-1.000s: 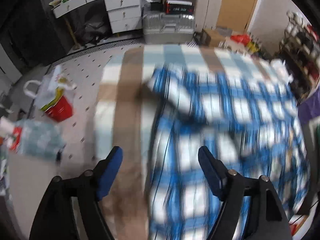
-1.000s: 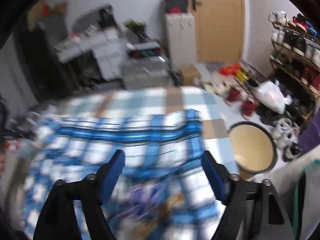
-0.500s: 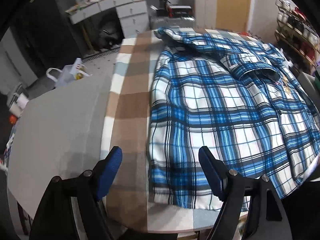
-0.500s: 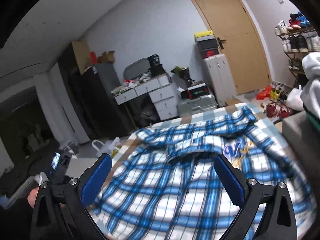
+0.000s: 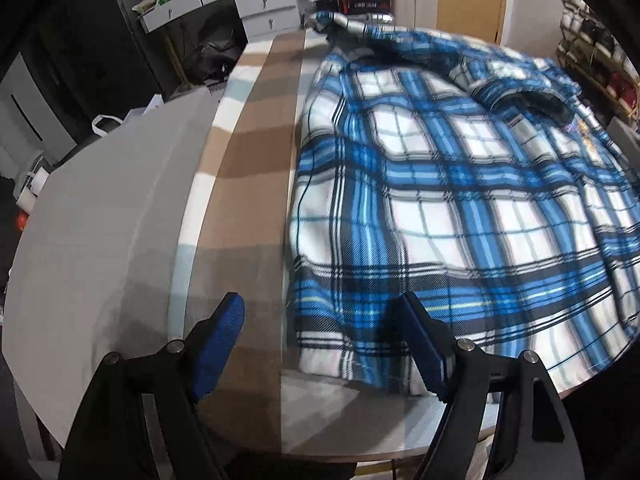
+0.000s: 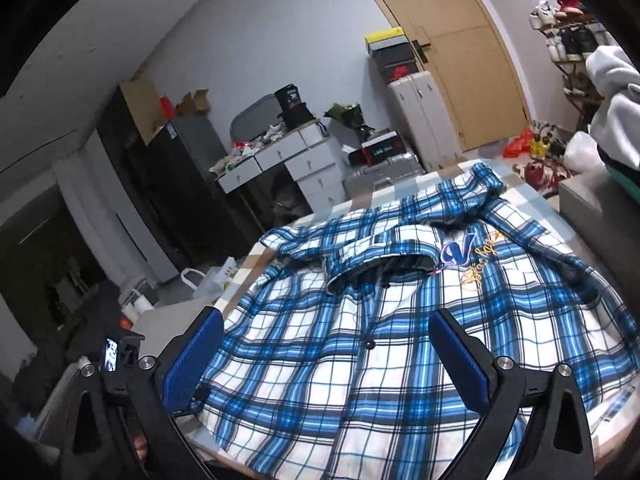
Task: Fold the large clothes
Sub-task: 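Grasp the shirt side edge with the left gripper, then hold the side edge with the left gripper while the right gripper grasps the opposite edge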
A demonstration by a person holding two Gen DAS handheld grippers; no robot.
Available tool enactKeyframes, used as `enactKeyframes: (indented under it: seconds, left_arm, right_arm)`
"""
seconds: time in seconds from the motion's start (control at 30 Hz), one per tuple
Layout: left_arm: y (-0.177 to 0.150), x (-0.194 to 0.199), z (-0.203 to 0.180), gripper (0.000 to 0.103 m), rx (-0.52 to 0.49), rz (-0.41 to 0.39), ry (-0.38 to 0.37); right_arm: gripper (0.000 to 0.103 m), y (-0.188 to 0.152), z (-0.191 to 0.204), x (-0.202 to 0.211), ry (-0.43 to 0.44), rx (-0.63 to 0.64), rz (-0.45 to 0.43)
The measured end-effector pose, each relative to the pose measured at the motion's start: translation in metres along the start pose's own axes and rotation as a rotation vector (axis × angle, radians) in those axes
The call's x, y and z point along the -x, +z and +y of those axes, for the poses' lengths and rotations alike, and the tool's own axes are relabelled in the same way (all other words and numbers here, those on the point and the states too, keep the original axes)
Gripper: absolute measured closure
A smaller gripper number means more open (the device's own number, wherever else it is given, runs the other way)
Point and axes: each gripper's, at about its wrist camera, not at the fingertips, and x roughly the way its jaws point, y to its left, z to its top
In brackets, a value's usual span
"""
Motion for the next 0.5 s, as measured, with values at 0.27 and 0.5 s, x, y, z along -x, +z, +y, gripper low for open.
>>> enactKeyframes:
  seconds: [0.27, 0.5]
  left_arm:
    - [-0.001, -0.001, 0.001, 0.052, 0.017, 0.018, -0.086]
    - [0.004, 0.014, 0.000, 0.093, 0.046, -0.030, -0.321]
  right_arm:
    - [0.000, -0.002, 0.001, -0.002, 0.003, -0.023, 0.015]
    - [0.000, -0.003, 0.007, -0.006, 0.002, 0.001, 0.037]
